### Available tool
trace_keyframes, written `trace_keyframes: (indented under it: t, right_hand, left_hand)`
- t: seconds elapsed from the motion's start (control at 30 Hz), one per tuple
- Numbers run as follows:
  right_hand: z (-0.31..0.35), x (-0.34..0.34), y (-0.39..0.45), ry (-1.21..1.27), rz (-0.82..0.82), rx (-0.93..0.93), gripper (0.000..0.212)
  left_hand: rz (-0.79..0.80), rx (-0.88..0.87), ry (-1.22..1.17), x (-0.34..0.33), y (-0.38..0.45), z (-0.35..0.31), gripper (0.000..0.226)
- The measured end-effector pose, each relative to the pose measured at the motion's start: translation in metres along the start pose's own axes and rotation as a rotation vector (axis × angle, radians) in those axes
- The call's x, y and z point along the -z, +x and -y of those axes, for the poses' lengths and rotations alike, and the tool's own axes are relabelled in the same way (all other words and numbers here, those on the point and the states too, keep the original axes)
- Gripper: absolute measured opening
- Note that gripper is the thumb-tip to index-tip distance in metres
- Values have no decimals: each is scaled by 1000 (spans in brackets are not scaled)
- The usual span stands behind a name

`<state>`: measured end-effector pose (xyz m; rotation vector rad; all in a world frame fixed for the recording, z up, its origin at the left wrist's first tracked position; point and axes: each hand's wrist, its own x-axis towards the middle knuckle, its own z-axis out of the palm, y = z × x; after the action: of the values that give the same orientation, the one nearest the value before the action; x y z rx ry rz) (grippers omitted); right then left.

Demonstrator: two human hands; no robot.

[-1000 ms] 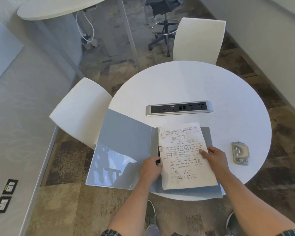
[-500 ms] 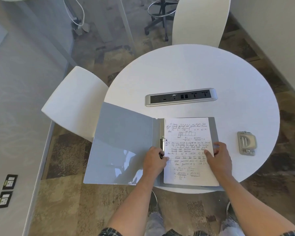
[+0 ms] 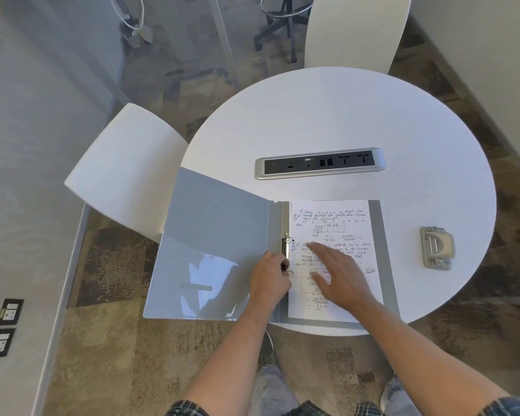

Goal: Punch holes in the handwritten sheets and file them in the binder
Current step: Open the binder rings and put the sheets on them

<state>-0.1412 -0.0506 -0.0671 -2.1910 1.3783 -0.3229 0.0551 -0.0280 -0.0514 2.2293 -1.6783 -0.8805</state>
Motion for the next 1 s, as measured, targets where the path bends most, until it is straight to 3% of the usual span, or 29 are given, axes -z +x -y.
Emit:
trace_keyframes:
  t: [0.1, 0.23, 0.33, 0.47, 0.67, 0.9, 1.0]
  right_hand:
    - [2, -13, 0, -67, 235, 98, 74]
    - [-7, -27, -5, -152, 347, 117, 69]
    - [-8, -28, -5, -178, 367, 128, 71]
    - [-10, -29, -3, -185, 384, 137, 72]
    - [-11, -29, -2, -190, 423, 146, 79]
    - [-12, -29, -1, -179, 435, 149, 82]
    - [-11, -28, -2, -175, 419, 152, 86]
  left_hand:
    - [22, 27, -63, 5, 0, -2, 32]
    - [-10, 176, -233, 7, 4, -7, 20]
    - [-49, 247, -173, 6, 10, -9, 10]
    - [-48, 295, -60, 6, 14, -16, 14]
    - [-69, 209, 161, 7, 18, -29, 16]
    - [-167, 142, 32, 5, 14, -32, 3]
    - [-186, 176, -142, 8, 13, -27, 16]
